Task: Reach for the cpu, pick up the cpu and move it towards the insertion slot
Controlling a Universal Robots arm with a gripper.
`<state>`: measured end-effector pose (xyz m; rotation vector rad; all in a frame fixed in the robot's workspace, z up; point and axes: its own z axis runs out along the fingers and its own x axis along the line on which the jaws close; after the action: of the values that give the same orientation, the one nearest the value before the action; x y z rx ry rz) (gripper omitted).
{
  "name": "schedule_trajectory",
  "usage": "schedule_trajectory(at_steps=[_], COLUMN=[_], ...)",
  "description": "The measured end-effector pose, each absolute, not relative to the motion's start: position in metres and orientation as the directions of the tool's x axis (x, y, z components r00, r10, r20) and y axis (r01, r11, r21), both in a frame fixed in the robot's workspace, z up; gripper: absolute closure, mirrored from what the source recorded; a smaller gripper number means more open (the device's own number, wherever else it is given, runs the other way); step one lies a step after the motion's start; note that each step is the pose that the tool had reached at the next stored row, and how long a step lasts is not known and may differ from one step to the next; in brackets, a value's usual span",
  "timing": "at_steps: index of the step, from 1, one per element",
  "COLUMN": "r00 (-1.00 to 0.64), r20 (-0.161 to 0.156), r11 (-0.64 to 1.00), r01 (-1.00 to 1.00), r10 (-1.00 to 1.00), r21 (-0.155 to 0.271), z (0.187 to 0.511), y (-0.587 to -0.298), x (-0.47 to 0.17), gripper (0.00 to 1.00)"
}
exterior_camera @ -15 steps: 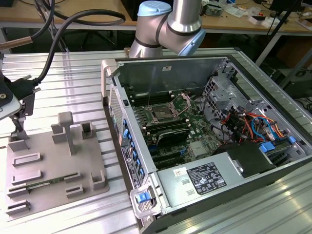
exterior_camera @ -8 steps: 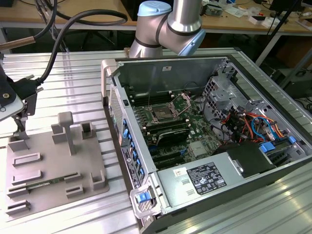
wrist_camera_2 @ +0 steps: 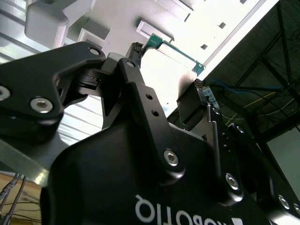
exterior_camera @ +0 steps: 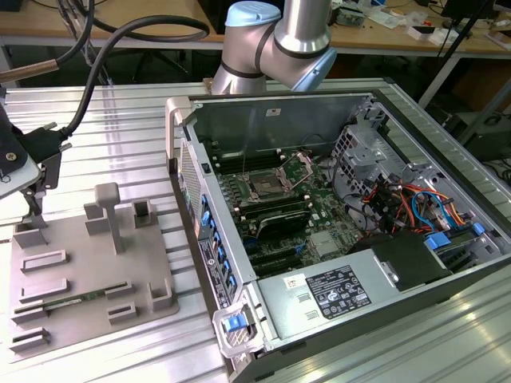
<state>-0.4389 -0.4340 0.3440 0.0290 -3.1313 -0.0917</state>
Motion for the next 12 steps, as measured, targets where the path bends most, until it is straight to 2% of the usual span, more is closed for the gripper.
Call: schedule_trajectory(at_steps=[12], r00=[-1.0], r20=[0.008], r11=[0.998], r01=[-0.018], r10=[-0.019], r21=[0.059], z=[0.3519], y=[-0.4341], x=[-0.4389], gripper=[0.45])
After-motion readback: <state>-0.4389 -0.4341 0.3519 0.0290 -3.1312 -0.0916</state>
